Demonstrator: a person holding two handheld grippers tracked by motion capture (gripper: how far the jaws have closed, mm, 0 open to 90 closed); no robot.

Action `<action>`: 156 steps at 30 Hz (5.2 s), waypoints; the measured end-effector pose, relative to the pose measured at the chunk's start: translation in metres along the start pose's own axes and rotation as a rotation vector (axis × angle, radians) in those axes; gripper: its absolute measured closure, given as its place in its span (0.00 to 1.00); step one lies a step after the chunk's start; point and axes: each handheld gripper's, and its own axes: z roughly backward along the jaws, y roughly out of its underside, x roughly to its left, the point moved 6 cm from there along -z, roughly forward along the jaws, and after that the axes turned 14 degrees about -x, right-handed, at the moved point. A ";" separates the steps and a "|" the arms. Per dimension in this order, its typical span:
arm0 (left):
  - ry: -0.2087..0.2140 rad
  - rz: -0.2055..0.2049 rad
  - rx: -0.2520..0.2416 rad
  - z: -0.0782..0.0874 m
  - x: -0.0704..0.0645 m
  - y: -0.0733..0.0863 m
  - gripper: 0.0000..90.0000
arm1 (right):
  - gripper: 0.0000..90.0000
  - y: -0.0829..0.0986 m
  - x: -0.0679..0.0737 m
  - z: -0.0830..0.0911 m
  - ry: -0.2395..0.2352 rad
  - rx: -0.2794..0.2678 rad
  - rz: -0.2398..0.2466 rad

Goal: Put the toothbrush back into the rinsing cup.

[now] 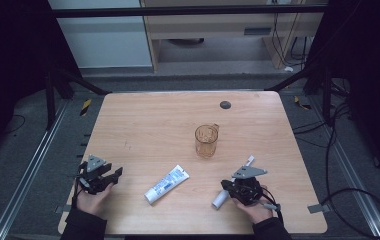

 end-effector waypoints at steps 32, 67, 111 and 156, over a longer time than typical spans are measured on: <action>0.002 -0.001 0.008 0.000 0.000 0.001 0.56 | 0.95 0.010 0.000 -0.001 -0.013 0.055 -0.002; 0.001 -0.003 0.011 0.000 0.000 0.001 0.56 | 0.94 0.015 -0.009 0.010 0.001 0.060 -0.024; 0.012 -0.014 0.024 -0.004 0.000 0.002 0.54 | 0.56 -0.023 -0.046 0.033 0.216 0.062 -0.116; 0.014 -0.033 0.048 -0.006 0.000 0.005 0.52 | 0.65 -0.020 -0.037 -0.017 0.175 0.350 -0.096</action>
